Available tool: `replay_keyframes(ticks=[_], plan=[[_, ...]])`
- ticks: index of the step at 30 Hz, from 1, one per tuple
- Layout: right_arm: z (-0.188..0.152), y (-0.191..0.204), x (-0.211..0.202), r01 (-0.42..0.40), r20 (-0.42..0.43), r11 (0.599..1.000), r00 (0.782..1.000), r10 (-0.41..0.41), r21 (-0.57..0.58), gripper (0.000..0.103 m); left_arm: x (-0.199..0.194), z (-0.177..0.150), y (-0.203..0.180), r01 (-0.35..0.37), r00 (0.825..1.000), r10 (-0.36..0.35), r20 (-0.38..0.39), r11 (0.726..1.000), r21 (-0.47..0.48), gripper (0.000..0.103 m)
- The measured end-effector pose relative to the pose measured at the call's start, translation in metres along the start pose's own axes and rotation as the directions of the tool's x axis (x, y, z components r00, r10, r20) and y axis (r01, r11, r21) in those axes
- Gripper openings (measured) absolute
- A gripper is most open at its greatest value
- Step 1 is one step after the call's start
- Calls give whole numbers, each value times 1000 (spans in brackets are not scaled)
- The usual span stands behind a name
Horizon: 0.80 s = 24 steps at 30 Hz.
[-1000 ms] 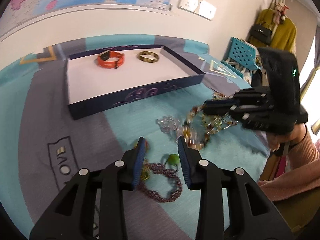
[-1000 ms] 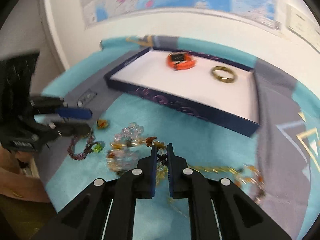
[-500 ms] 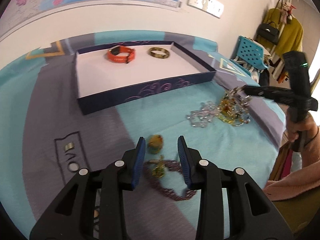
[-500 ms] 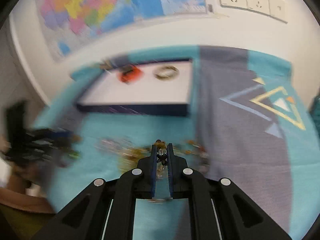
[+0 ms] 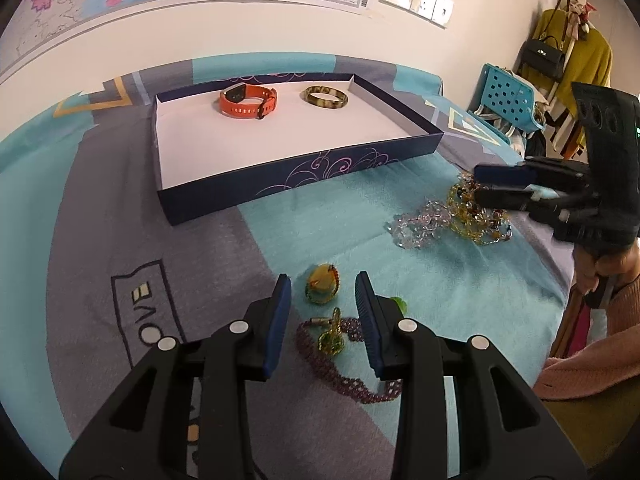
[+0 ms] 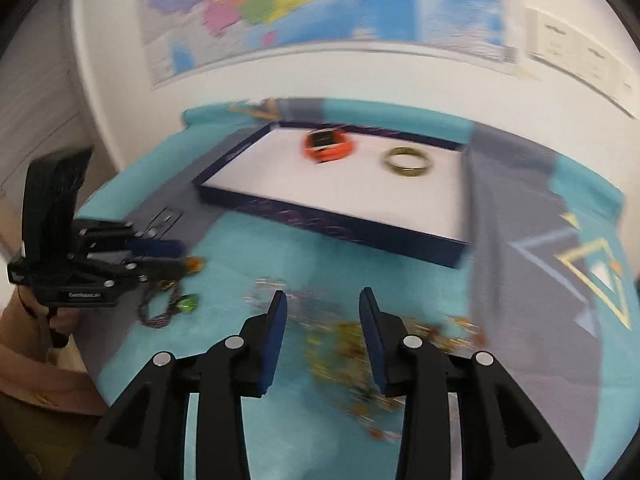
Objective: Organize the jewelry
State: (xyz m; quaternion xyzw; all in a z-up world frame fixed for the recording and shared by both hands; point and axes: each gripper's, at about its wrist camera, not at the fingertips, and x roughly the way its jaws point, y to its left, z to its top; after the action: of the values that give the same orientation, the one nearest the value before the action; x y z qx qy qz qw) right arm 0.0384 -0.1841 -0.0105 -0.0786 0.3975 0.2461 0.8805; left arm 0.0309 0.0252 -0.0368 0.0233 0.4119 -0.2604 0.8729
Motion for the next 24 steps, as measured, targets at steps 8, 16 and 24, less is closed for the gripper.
replay_keyframes(ticks=[8, 16, 24], plan=[[2, 23, 40, 27, -61, 996, 998, -32, -82, 65, 9, 2, -3, -3, 1000, 3, -31, 1000, 9, 34], [4, 13, 45, -9, -67, 999, 998, 6, -38, 18, 17, 4, -8, -1, 999, 3, -44, 1000, 29, 16], [7, 1, 34, -82, -26, 996, 996, 83, 43, 16, 15, 5, -12, -19, 999, 21, -27, 998, 54, 16]])
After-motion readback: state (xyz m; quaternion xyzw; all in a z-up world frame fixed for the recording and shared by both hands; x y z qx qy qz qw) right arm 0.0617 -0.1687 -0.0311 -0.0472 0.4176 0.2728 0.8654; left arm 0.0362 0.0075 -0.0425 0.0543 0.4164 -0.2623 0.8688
